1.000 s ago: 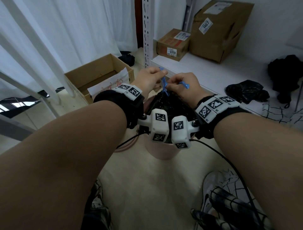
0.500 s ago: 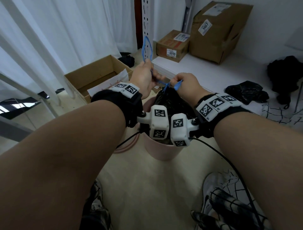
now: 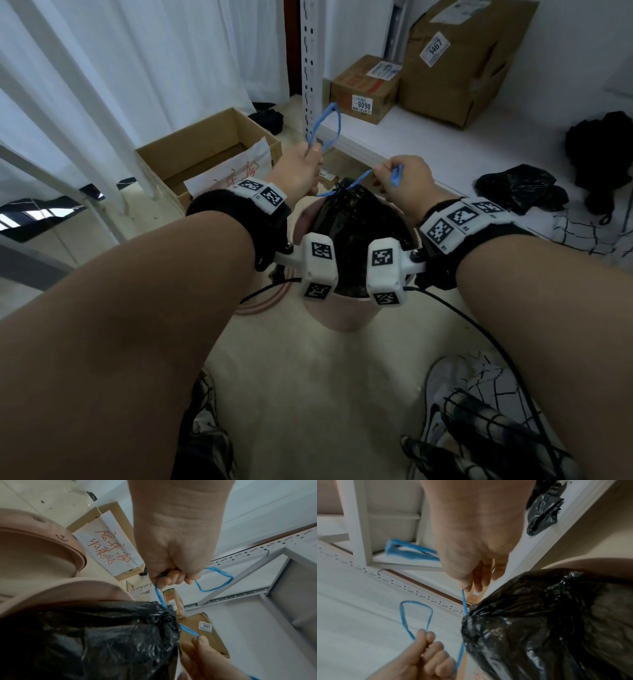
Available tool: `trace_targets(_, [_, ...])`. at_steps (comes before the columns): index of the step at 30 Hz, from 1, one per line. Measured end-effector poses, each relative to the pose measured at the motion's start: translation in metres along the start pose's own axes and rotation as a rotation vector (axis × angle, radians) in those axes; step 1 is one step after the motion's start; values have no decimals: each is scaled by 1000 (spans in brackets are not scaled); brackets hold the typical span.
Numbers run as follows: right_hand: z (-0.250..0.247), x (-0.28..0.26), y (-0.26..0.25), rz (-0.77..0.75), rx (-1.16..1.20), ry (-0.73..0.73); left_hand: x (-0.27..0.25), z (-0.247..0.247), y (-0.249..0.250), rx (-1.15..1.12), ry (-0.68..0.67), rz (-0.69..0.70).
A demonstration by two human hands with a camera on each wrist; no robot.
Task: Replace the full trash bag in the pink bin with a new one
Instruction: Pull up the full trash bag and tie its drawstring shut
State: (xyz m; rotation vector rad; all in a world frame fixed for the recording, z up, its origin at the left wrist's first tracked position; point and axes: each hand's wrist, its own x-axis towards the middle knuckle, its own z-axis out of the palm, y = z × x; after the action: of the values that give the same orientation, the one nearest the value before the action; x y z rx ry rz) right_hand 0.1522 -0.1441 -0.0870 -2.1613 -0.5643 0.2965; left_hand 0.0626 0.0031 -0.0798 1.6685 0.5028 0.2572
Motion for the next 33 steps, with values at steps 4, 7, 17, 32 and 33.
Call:
trace_targets(4, [9, -5, -15, 218, 602, -87, 1, -8, -3, 171, -31, -1])
trace_targets(7, [16, -7, -29, 261, 696, -160, 0, -7, 2, 649, -114, 105])
trace_targets(17, [21, -8, -31, 241, 667, -141, -3, -6, 18, 1158, -349, 239])
trace_targets(32, [21, -8, -6, 104, 254, -219, -12, -2, -13, 1049, -330, 164])
trace_targets(33, [21, -7, -4, 90, 211, -215, -12, -2, -14, 1043, -336, 143])
